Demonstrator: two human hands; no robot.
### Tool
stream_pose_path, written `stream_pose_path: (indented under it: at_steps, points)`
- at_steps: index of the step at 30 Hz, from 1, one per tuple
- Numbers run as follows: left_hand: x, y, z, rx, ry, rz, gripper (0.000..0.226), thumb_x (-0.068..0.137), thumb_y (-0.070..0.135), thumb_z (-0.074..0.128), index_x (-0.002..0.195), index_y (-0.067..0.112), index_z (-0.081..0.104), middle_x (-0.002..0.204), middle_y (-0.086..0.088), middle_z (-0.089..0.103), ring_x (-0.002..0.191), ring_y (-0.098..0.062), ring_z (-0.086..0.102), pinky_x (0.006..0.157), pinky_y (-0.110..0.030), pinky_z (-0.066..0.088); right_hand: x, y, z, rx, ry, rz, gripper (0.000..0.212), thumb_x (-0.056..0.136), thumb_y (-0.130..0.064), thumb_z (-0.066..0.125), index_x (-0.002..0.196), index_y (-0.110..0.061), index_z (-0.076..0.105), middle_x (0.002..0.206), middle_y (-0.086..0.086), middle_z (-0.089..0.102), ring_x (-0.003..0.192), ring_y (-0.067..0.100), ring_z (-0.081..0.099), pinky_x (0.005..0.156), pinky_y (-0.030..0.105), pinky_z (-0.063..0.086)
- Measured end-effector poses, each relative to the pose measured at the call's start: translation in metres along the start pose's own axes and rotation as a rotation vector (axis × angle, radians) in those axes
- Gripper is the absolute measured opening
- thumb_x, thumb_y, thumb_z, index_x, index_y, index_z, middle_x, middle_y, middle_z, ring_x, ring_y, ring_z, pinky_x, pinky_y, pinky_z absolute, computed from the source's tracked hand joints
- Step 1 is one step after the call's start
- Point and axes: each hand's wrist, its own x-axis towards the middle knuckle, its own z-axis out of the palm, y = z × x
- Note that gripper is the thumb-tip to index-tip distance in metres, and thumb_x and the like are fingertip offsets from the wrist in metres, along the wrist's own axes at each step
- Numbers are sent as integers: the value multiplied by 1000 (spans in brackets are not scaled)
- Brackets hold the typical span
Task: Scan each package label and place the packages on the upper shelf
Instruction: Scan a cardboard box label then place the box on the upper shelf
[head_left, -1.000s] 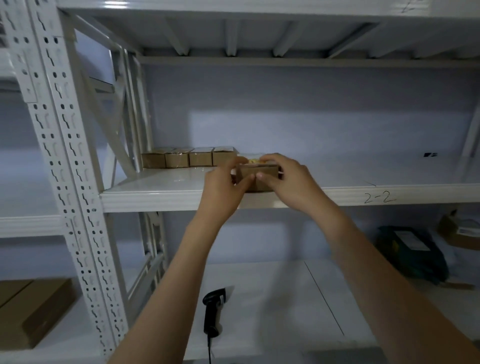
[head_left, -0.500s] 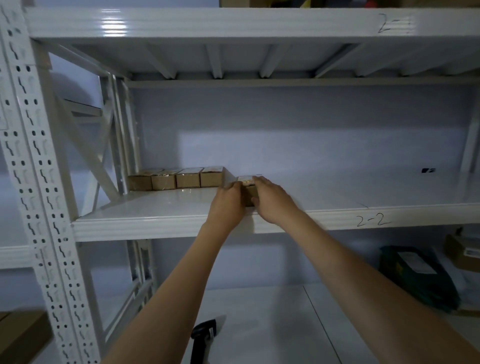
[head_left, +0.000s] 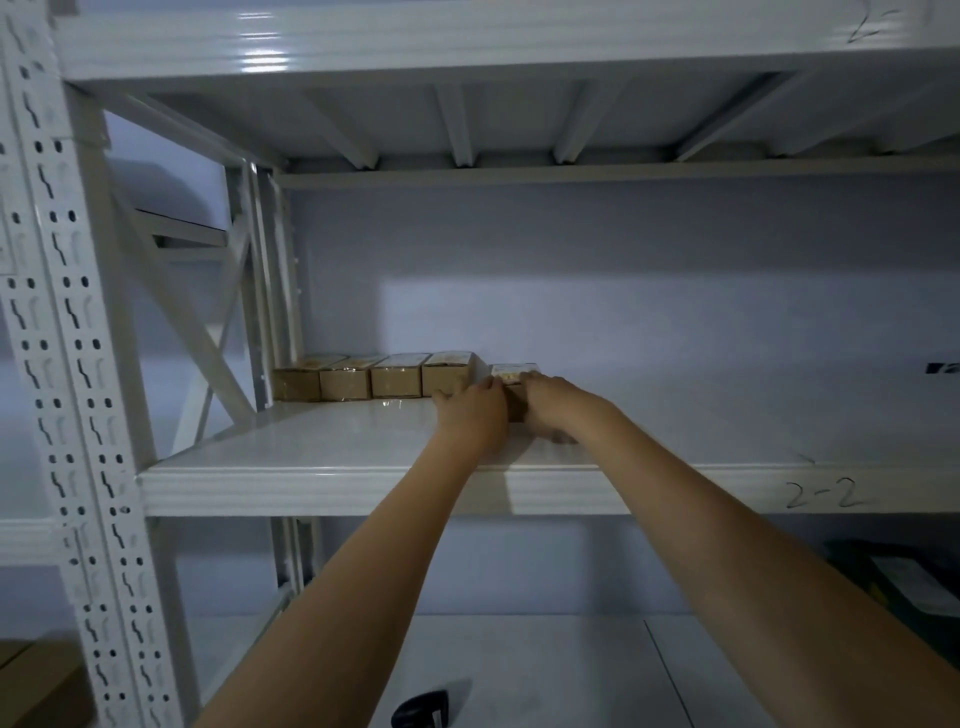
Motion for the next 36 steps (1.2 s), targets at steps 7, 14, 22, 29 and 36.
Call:
stream_pose_path:
  at_steps: [7,14,22,29,36]
  points:
    - [39,-11,-5,21,-189,-30,58,99,12,38,155,15,21,156,-7,32,142,-34,29,108,-57,31,35,-15,-6,-231,-145,29,77,97,-17,55,160,-19,11,155,8,37,130,26,51,96,34,45]
    - [65,-22,6,198,-150,-38,52,97,17,40,149,17,33,157,-2,28,146,-34,9,113,-61,12,68,-18,-3,-171,-121,10,58,99,-19,50,154,-14,30,147,12,47,124,27,56,89,32,47]
    - [94,-27,11,257,-157,-40,59,96,17,47,152,17,28,156,-6,31,148,-32,7,114,-60,9,107,-18,2,-223,-177,23,65,100,-19,48,157,-11,19,154,14,39,133,28,50,85,30,41]
    - [117,-28,20,259,-173,-36,57,97,16,44,152,16,28,157,-6,32,150,-32,4,114,-61,6,126,-14,12,-255,-224,-7,81,102,-17,46,158,-10,-13,167,12,-9,151,27,23,113,40,34]
    - [124,-23,25,261,-114,-12,46,97,21,44,143,22,44,148,-5,44,145,-34,11,114,-59,9,140,-6,16,-335,-231,-72,76,104,-19,42,160,-13,-9,167,14,-14,155,27,-2,123,43,19]
